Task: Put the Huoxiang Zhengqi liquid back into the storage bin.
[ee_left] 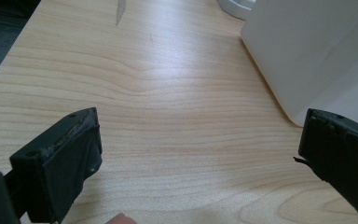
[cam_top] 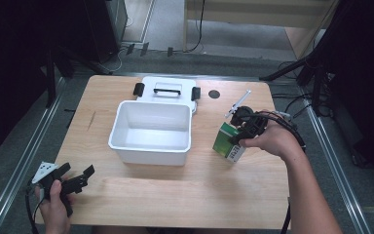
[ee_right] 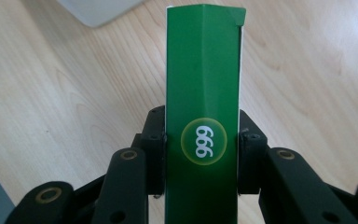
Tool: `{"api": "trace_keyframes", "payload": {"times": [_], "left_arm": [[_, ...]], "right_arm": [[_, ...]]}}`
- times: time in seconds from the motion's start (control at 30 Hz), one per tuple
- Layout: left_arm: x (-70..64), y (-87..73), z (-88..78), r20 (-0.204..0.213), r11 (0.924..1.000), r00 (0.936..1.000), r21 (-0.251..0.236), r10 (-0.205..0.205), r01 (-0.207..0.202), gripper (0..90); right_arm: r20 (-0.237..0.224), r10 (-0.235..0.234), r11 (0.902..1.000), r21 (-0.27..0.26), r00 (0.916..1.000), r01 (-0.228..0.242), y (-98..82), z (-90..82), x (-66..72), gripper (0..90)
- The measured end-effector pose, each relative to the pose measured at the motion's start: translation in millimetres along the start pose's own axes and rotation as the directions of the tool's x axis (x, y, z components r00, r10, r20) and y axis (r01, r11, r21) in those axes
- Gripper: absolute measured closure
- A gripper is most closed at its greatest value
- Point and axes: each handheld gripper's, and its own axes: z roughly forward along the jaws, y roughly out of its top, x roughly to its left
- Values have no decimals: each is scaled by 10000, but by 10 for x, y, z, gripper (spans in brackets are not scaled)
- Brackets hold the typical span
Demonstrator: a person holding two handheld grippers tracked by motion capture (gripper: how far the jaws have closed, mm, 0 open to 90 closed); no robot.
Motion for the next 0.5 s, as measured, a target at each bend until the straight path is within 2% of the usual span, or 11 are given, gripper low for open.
{"api": "trace_keyframes", "payload": {"times": [0.1, 0.17, 0.3, 0.43, 0.5], "left_arm": [[0, 0, 1, 2, 10000, 10000, -3, 16, -16, 0], [-2, 0, 3, -2, 10000, 10000, -29, -14, 14, 0], [0, 1, 2, 6, 10000, 10000, -16, -12, 12, 0], [0, 1, 2, 12, 10000, 10000, -5, -12, 12, 0], [0, 1, 2, 14, 10000, 10000, -7, -16, 16, 0]], "right_arm": [[-111, -714, 9973, -149, 9974, 712, 61, -128, 56, 645], [-28, -1140, 9932, -260, 9935, 1139, 105, -208, 82, 645], [124, -1927, 9803, -413, 9812, 1930, 198, -355, 108, 645], [195, -2681, 9609, -656, 9632, 2688, 312, -496, 142, 645], [209, -2746, 9584, -744, 9613, 2754, 375, -562, 166, 645]]}}
